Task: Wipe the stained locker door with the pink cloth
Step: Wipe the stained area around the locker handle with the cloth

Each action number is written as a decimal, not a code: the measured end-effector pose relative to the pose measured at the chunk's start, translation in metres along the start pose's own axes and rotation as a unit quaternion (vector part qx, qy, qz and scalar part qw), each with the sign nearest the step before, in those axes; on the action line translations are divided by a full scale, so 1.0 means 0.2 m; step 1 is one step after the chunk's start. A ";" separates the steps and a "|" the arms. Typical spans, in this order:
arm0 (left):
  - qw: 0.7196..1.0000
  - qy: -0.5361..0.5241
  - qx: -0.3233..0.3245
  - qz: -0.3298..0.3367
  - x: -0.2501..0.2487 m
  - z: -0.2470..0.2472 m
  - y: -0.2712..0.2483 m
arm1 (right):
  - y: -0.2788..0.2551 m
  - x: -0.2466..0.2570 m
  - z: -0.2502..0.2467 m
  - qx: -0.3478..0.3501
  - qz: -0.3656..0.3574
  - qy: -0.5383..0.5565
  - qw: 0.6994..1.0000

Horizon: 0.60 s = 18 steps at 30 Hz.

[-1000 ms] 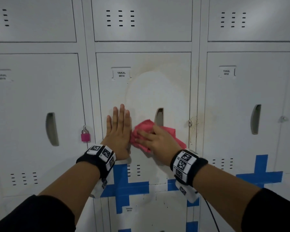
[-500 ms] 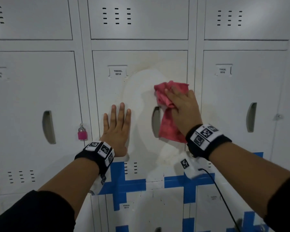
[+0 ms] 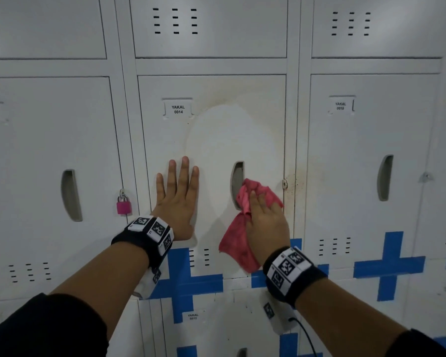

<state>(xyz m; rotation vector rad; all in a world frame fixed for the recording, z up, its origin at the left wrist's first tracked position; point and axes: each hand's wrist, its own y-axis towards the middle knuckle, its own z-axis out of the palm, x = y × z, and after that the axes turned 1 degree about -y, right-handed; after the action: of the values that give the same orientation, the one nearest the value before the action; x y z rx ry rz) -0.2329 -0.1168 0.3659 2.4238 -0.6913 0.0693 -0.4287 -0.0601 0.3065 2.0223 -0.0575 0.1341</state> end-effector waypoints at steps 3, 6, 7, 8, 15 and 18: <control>1.000 -0.004 0.004 0.002 0.00 0.00 0.00 | -0.08 0.02 0.01 0.040 -0.007 -0.010 0.999; 1.000 -0.003 0.010 -0.001 0.00 -0.01 -0.01 | -0.11 0.02 -0.05 0.082 -0.026 0.008 0.996; 1.000 -0.007 0.009 -0.001 -0.01 -0.01 -0.01 | -0.10 0.02 -0.08 0.076 -0.040 0.021 0.996; 1.000 -0.010 0.008 -0.001 -0.01 -0.01 -0.01 | -0.08 0.04 -0.11 0.064 -0.055 0.037 0.996; 1.000 -0.007 0.026 -0.005 -0.02 -0.04 -0.01 | 0.31 0.13 -0.25 -0.075 -0.046 0.104 0.991; 1.000 -0.007 0.026 -0.007 -0.02 -0.04 -0.01 | 0.38 0.13 -0.20 -0.038 -0.040 0.058 0.997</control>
<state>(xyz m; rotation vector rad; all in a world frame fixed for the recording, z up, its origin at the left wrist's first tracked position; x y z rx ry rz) -0.2342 -0.1094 0.3698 2.4814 -0.6878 0.0666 -0.4137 -0.0578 0.3947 1.9344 0.0913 0.1959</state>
